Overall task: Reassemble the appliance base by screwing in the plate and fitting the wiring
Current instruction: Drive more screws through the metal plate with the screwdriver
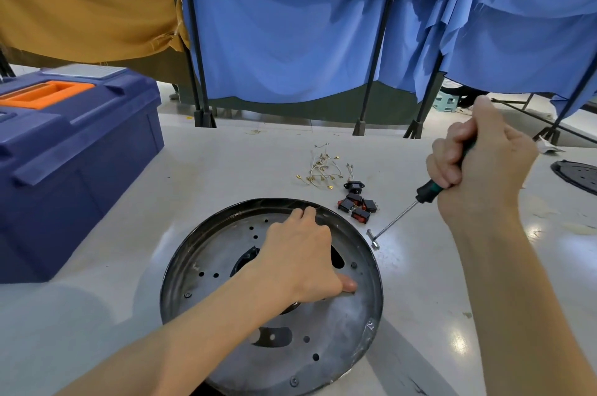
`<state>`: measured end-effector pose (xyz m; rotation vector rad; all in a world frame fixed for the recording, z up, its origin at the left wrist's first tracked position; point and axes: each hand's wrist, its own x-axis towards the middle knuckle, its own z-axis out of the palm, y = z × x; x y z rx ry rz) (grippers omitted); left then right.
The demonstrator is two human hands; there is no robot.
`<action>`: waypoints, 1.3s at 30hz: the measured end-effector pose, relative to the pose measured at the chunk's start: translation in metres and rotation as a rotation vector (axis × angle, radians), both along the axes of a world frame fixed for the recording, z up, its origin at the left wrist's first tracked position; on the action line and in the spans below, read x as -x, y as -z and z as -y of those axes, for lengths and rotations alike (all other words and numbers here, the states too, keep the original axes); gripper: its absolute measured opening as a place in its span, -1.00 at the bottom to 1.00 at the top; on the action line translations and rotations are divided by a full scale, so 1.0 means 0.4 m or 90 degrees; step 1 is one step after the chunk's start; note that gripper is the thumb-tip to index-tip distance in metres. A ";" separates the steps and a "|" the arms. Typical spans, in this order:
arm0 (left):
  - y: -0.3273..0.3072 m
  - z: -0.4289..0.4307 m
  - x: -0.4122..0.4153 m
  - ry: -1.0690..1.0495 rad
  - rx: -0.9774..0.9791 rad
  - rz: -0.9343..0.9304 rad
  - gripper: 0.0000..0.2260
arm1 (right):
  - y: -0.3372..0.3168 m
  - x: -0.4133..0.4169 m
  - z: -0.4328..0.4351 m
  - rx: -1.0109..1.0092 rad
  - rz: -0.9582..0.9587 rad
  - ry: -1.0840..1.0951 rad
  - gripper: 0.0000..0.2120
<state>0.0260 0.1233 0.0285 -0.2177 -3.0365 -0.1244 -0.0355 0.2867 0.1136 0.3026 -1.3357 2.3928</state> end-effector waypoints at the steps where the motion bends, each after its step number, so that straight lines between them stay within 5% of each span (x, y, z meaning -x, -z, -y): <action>1: 0.002 0.001 0.000 0.001 0.001 -0.004 -0.42 | 0.004 -0.003 0.009 0.014 0.003 -0.027 -0.46; 30: 0.000 0.005 0.002 -0.006 -0.018 0.004 -0.42 | 0.076 -0.003 0.084 -0.135 0.045 -0.122 -0.47; 33: -0.007 0.008 -0.002 -0.018 -0.031 0.014 -0.43 | 0.065 -0.010 0.072 -0.240 0.001 -0.264 -0.65; 39: -0.007 0.013 -0.002 -0.025 -0.047 0.024 -0.41 | 0.008 -0.013 -0.013 -0.702 -0.107 -0.339 -0.78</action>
